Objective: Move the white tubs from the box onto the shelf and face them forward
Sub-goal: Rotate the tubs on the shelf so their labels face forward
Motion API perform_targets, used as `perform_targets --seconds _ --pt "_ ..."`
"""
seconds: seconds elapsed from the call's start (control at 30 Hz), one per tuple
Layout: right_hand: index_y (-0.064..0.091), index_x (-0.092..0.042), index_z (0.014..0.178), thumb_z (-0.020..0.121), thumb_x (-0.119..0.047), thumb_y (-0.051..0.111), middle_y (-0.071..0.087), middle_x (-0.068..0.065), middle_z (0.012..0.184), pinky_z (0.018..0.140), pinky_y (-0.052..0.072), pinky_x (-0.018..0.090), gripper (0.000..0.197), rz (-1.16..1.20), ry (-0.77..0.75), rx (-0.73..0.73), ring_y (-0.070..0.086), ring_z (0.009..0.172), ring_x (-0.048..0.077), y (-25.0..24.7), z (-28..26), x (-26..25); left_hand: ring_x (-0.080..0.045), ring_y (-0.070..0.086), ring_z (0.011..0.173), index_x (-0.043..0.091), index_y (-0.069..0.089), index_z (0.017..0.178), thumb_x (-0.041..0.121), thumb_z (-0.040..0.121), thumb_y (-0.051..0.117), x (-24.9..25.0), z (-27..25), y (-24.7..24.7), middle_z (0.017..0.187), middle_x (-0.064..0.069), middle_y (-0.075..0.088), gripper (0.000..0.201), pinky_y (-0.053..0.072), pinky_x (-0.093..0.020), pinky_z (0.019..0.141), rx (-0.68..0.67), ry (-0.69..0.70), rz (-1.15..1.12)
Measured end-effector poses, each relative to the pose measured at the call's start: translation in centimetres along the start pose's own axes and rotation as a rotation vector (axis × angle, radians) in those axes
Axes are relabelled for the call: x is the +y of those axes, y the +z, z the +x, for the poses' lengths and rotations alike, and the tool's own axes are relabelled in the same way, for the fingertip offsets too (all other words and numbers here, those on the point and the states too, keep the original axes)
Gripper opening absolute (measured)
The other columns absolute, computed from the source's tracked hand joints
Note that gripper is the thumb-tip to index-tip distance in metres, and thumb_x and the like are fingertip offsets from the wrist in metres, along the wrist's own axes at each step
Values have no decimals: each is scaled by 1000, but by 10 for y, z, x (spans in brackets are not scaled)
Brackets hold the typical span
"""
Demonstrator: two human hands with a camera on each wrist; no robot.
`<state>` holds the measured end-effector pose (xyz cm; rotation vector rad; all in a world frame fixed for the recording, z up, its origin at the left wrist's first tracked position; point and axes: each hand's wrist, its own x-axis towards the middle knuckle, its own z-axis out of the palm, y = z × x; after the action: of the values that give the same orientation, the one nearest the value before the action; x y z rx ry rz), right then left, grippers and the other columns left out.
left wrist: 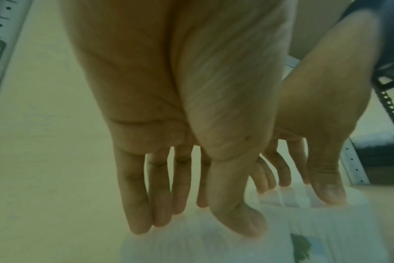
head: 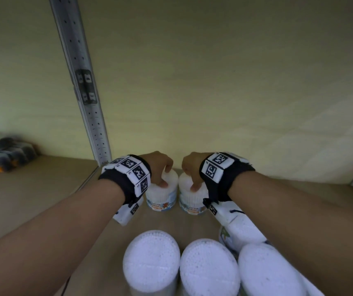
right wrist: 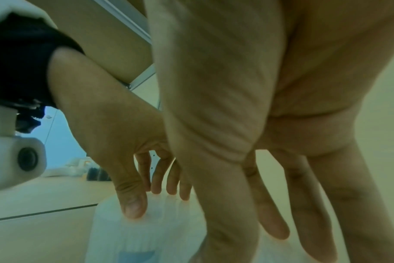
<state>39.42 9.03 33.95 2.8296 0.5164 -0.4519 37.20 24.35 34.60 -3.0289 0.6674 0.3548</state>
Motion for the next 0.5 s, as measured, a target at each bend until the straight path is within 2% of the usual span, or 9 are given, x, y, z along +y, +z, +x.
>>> perform_targets --seconds 0.07,0.1,0.13,0.2,0.27,0.33,0.37,0.43,0.5 --pt "65 -15 102 65 -60 74 68 3 105 76 52 30 58 -61 -63 -6 56 75 19 11 12 -1 -20 46 85 14 46 96 34 79 73 3 -10 3 96 -3 49 38 37 -27 68 -7 12 11" --pt "61 -16 92 59 -74 67 67 1 95 72 56 34 66 -94 -67 -32 59 71 18 17 21 0 -20 45 83 13 46 97 34 79 73 5 -15 4 94 -2 48 38 35 -26 65 -11 17 9" --pt "54 -17 87 54 -80 62 64 0 88 69 58 36 71 -113 -83 -40 60 69 19 23 28 3 -20 44 83 12 48 99 34 79 73 7 -19 5 93 -2 48 39 33 -26 62 -15 21 8" --pt "45 -20 88 51 -76 66 53 -5 83 67 58 38 70 -156 -91 -64 61 72 21 25 25 -3 -20 45 82 10 49 102 35 78 73 13 -29 6 91 -2 48 42 33 -26 62 -26 26 10" --pt "49 -26 91 46 -73 71 51 -7 83 67 58 39 69 -197 -109 -84 62 73 21 26 9 -13 -19 45 81 13 45 96 35 78 74 18 -39 7 82 2 47 40 31 -25 57 -24 37 6" --pt "41 -33 79 38 -76 71 55 -10 80 63 59 38 66 -194 -101 -89 62 69 19 28 -7 -16 -18 45 80 14 43 94 34 78 74 23 -48 9 72 7 41 39 29 -22 52 -29 46 0" --pt "39 -34 74 38 -73 73 56 -11 78 63 59 37 63 -186 -89 -91 63 69 18 30 -8 -16 -18 44 80 15 43 95 33 79 73 25 -52 9 73 7 41 39 27 -20 51 -29 50 -2" --pt "48 -31 84 44 -66 76 59 -10 84 68 58 35 60 -146 -93 -102 62 75 17 33 -22 -18 -18 44 79 16 45 97 34 79 73 31 -61 12 82 3 47 38 26 -18 50 -29 44 7" --pt "49 -28 96 44 -68 75 61 -9 92 69 56 33 71 -145 -92 -68 61 79 17 32 -39 -21 -18 45 78 15 46 96 36 77 73 35 -67 14 89 -1 50 39 27 -19 50 -27 44 13"
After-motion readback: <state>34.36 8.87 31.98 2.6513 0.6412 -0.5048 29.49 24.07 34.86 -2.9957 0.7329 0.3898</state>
